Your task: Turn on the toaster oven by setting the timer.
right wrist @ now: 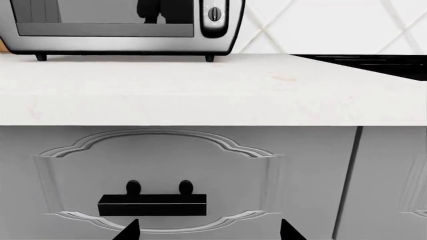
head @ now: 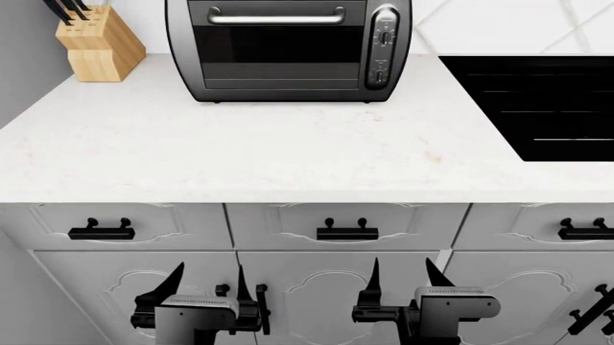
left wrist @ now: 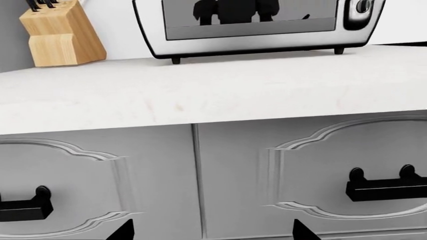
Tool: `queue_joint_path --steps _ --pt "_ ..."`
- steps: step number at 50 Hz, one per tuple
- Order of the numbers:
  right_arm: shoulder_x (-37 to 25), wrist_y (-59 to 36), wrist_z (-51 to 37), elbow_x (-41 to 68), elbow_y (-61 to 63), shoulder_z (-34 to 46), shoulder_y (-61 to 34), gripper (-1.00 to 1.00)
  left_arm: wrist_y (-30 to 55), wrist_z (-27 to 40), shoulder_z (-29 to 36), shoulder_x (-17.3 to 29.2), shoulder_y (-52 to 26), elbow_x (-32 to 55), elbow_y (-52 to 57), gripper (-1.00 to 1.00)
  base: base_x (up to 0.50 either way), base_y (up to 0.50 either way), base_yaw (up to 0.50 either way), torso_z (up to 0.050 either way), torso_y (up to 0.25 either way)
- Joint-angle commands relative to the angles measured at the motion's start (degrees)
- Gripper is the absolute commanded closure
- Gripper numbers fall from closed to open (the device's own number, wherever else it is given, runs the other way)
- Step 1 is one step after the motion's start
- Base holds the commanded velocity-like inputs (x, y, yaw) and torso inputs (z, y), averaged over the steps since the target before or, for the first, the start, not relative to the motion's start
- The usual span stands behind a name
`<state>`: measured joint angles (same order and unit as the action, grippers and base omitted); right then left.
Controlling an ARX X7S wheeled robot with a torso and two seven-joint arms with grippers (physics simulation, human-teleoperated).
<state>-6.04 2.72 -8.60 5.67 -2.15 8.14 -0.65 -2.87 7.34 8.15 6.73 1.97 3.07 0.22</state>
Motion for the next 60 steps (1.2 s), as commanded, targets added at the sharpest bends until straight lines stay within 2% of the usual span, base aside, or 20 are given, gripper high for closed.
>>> queue_joint_path --steps 1,6,7,8,9,11,13,16,18,21,31,36,41,48,60 --pt "-0.6 -0.1 -0.6 0.8 0.6 0.7 0.2 -1.00 -0.2 0.1 0.9 0.7 -0.2 0.7 -0.2 -1.00 0.00 0.00 0.00 0.050 0.000" --pt "-0.8 -0.1 -0.9 1.1 0.5 1.1 0.0 -1.00 0.2 0.0 1.3 1.0 0.0 1.1 0.1 -1.00 0.00 0.00 0.00 0.050 0.000" --pt "-0.8 -0.3 -0.9 1.2 0.7 1.1 0.0 -1.00 0.4 0.3 1.5 1.2 0.4 0.7 1.0 -1.00 0.00 0.00 0.00 0.050 0.000" --pt "-0.9 -0.4 -1.0 1.4 1.2 1.1 0.2 -1.00 4.7 1.1 0.5 0.7 0.6 2.4 3.1 -1.00 0.00 0.00 0.00 0.043 0.000" --pt "-1.0 -0.8 -1.1 1.5 2.5 1.2 0.8 -1.00 2.9 0.8 0.8 1.2 1.6 2.0 4.9 -1.00 0.00 0.00 0.00 0.000 0.000" --pt "-1.3 -2.2 -1.6 1.2 6.8 1.7 2.2 -1.00 6.6 1.8 0.3 1.3 2.5 2.7 9.0 -1.00 0.00 0.00 0.00 0.000 0.000" --pt "-2.0 -4.7 -2.5 -0.2 11.3 2.4 3.7 -1.00 6.1 -1.6 1.2 2.8 4.1 5.5 13.1 -1.00 0.00 0.00 0.00 0.000 0.000" --pt "-3.1 -7.5 -3.0 -0.2 19.5 2.7 6.1 -1.00 9.0 0.4 -0.4 2.9 5.4 6.8 19.9 -1.00 0.00 0.00 0.00 0.000 0.000" --pt "-3.7 -9.8 -3.4 -1.0 24.8 3.3 6.6 -1.00 7.8 4.4 0.1 3.0 7.0 0.5 24.9 -1.00 0.00 0.00 0.00 0.000 0.000" --pt "-4.3 -11.0 -4.1 -2.9 29.6 4.5 7.7 -1.00 5.4 1.5 -0.5 3.5 8.5 6.4 29.3 -1.00 0.00 0.00 0.00 0.000 0.000" --pt "-5.1 -9.8 -3.7 -1.7 33.6 5.0 9.4 -1.00 0.2 2.5 -1.0 3.6 10.5 5.3 30.2 -1.00 0.00 0.00 0.00 0.000 0.000" --pt "-5.2 -9.0 -4.3 -1.2 35.6 4.8 10.7 -1.00 2.0 3.0 -1.7 4.4 10.2 6.3 32.8 -1.00 0.00 0.00 0.00 0.000 0.000" --pt "-6.0 -8.9 -4.7 -1.2 40.6 5.0 13.4 -1.00 0.1 3.2 -1.8 4.9 12.5 6.0 35.8 -1.00 0.00 0.00 0.00 0.000 0.000" --pt "-6.3 -8.8 -5.2 -0.9 41.3 4.9 13.7 -1.00 -0.6 3.2 -1.5 5.4 13.1 6.2 36.7 -1.00 0.00 0.00 0.00 0.000 0.000" --pt "-6.5 -8.9 -6.1 -2.1 40.8 5.6 13.6 -1.00 -1.4 3.4 -1.2 6.0 13.5 6.4 36.9 -1.00 0.47 0.00 0.00 0.000 0.000"
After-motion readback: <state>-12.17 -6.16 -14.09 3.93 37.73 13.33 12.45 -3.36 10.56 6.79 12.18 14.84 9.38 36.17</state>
